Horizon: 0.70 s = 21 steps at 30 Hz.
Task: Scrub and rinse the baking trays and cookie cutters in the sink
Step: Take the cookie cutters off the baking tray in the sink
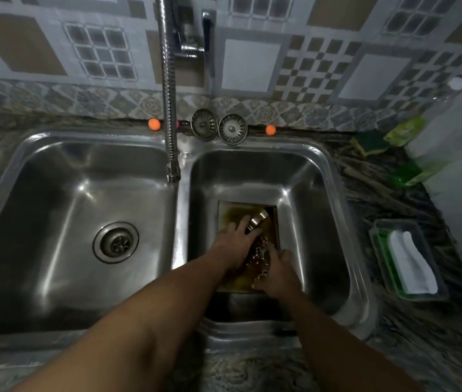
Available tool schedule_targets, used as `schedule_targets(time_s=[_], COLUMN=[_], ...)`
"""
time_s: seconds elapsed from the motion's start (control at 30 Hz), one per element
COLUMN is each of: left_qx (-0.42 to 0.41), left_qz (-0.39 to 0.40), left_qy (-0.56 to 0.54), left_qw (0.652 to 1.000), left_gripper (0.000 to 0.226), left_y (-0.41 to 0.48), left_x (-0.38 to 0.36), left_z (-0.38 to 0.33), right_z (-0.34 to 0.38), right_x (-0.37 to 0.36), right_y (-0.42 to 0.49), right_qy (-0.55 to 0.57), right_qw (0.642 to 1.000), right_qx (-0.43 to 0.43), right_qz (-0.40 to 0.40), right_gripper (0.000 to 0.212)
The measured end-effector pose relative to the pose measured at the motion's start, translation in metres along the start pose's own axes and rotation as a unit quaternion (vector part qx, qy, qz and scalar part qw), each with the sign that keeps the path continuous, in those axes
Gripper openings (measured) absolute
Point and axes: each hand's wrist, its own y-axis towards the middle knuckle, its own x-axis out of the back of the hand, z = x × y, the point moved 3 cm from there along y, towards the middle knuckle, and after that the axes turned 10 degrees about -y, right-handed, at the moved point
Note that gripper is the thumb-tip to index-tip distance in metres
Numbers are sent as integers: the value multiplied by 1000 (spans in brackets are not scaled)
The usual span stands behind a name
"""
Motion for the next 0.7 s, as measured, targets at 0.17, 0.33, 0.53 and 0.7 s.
schedule_targets(time_s=[0.17,0.33,0.53,0.7], left_qx=[19,3,15,15], left_qz=[54,111,92,91], left_qy=[4,0,-54,-78], left_qw=[998,994,994,993], left_gripper=[102,117,99,99], left_y=[30,44,40,35], left_x=[1,3,-1,0], left_z=[0,5,7,12], right_z=[4,10,15,19], right_x=[3,4,5,5], right_y=[14,27,32,29], right_qy=[-51,-78,-51,-50], right_qw=[999,997,999,998], right_qx=[8,15,-10,-28], right_qz=[-3,17,15,12], right_gripper=[105,87,71,56])
